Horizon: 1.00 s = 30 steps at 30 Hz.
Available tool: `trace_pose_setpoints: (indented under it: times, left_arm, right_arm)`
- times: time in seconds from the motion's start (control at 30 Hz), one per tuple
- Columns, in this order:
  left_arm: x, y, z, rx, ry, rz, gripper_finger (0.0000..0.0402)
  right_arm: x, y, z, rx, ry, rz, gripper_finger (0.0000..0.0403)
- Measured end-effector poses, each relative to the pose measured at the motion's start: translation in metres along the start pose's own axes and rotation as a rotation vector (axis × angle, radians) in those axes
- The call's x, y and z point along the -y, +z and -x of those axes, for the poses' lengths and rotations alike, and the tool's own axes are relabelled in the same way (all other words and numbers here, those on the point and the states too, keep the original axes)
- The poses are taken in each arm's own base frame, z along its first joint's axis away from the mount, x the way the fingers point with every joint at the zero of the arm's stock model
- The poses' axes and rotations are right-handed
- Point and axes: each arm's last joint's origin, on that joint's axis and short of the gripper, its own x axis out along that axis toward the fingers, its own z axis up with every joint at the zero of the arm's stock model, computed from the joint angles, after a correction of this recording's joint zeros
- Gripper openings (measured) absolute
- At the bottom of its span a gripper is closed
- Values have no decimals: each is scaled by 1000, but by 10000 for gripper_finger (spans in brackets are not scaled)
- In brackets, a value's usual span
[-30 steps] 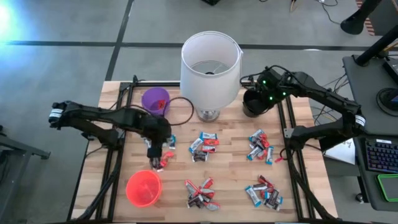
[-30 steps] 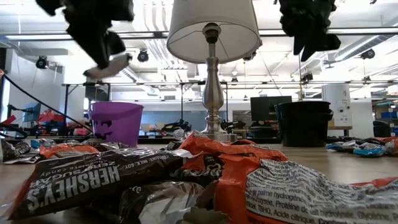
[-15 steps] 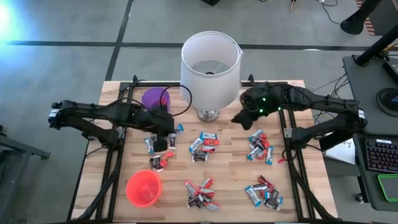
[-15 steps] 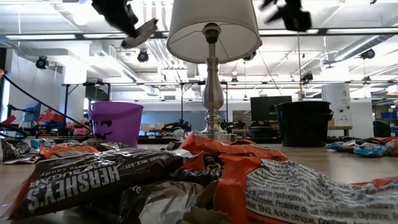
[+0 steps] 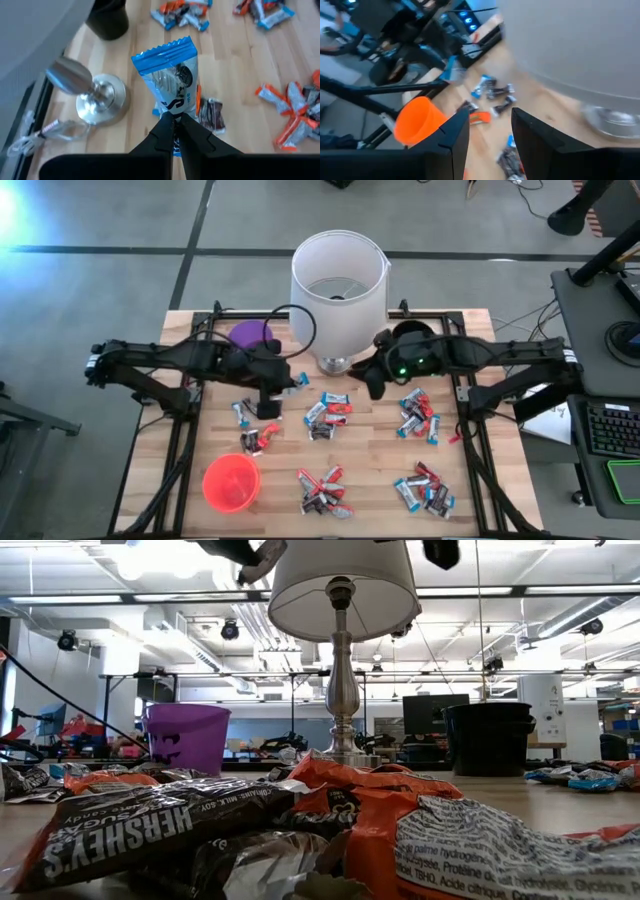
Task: Sort candy
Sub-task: Put the white chocolate into the black bin
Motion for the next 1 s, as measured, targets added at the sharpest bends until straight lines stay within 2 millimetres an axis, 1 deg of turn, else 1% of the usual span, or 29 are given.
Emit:
trace_pose_setpoints:
  times: [0.1, 0.2, 0.4, 0.53, 0.63, 1.0]
  left_arm:
    - [1, 2, -3, -3, -4, -2, 0]
    - [1, 3, -5, -6, -7, -3, 0]
    - [0, 8, -3, 25, -6, 3, 0]
    - [1, 11, -4, 51, -5, 3, 0]
    - [1, 11, -8, 42, -5, -2, 0]
    - [2, 12, -12, 38, -6, -24, 0]
  right_arm:
    - [-9, -3, -16, 4, 73, 1, 137]
    - [-14, -7, -31, 11, 99, 6, 137]
    - [-17, -14, -53, 2, 108, 3, 137]
    - [-18, -16, -67, 27, 128, -2, 137]
    - [-20, -15, -71, 51, 149, -1, 137]
    - [-20, -14, -71, 64, 144, 0, 137]
